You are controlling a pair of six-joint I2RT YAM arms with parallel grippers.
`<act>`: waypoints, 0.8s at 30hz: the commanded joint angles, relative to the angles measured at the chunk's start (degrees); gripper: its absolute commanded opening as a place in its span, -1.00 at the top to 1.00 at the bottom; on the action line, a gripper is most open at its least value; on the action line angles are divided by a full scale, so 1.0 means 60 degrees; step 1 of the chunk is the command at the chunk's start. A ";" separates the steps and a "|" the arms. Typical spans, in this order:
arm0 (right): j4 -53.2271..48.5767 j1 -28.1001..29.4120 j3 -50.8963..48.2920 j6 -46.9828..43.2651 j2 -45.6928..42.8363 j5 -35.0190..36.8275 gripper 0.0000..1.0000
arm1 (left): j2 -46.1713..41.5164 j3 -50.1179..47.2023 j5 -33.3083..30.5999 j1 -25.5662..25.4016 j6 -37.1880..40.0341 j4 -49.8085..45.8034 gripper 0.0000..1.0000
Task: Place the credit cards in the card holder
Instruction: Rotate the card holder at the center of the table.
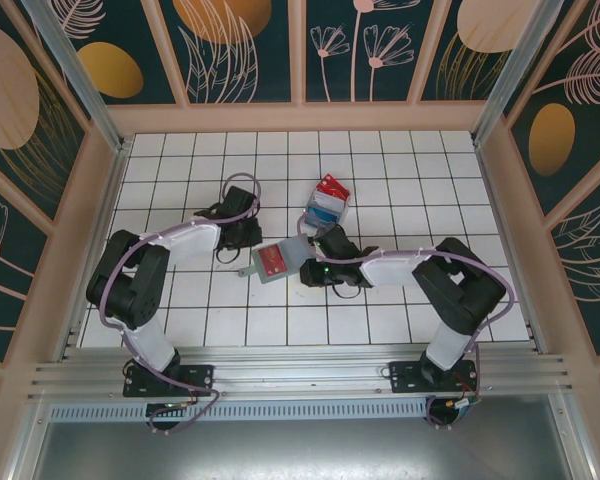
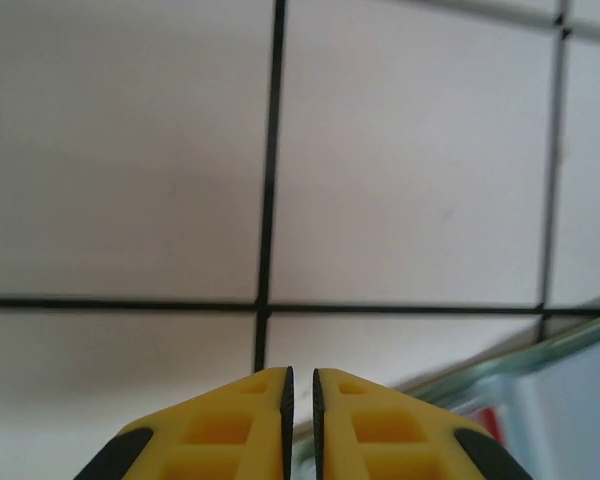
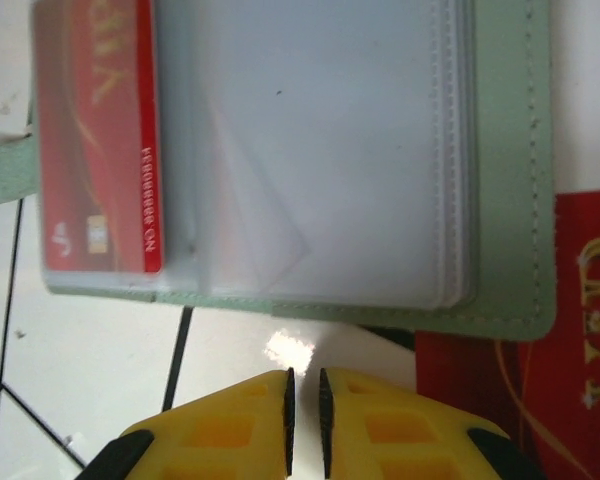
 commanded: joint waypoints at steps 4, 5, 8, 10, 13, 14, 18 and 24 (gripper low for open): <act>-0.0326 -0.0035 0.2042 -0.0549 0.1793 0.0900 0.63 | -0.0832 -0.1882 0.0641 -0.0008 -0.0390 0.0450 0.66; -0.0208 -0.0090 0.2317 -0.0587 0.1976 0.0917 0.63 | -0.1049 -0.2265 0.0780 -0.0021 -0.0549 0.0613 0.66; -0.0582 -0.0175 0.3707 -0.0950 0.2834 0.0585 0.63 | -0.1672 -0.3270 0.1073 -0.0197 -0.1099 0.1057 0.66; -0.1035 -0.0174 0.4747 -0.1220 0.3487 0.0323 0.63 | -0.1974 -0.3700 0.1194 -0.0400 -0.1451 0.1269 0.65; -0.1378 -0.0177 0.5901 -0.1556 0.4270 -0.0319 0.63 | -0.2199 -0.4092 0.1556 -0.0804 -0.2052 0.1895 0.65; -0.1464 -0.0175 0.6140 -0.1697 0.4442 -0.0535 0.63 | -0.2180 -0.4129 0.1644 -0.0924 -0.2227 0.2102 0.65; -0.1836 -0.0204 0.6943 -0.2192 0.4821 -0.1125 0.58 | -0.1866 -0.3726 0.1657 -0.1548 -0.2658 0.2503 0.65; -0.1368 -0.0802 0.5439 -0.2148 0.3086 -0.0851 0.39 | -0.1337 -0.2733 0.1687 -0.2159 -0.2863 0.2796 0.59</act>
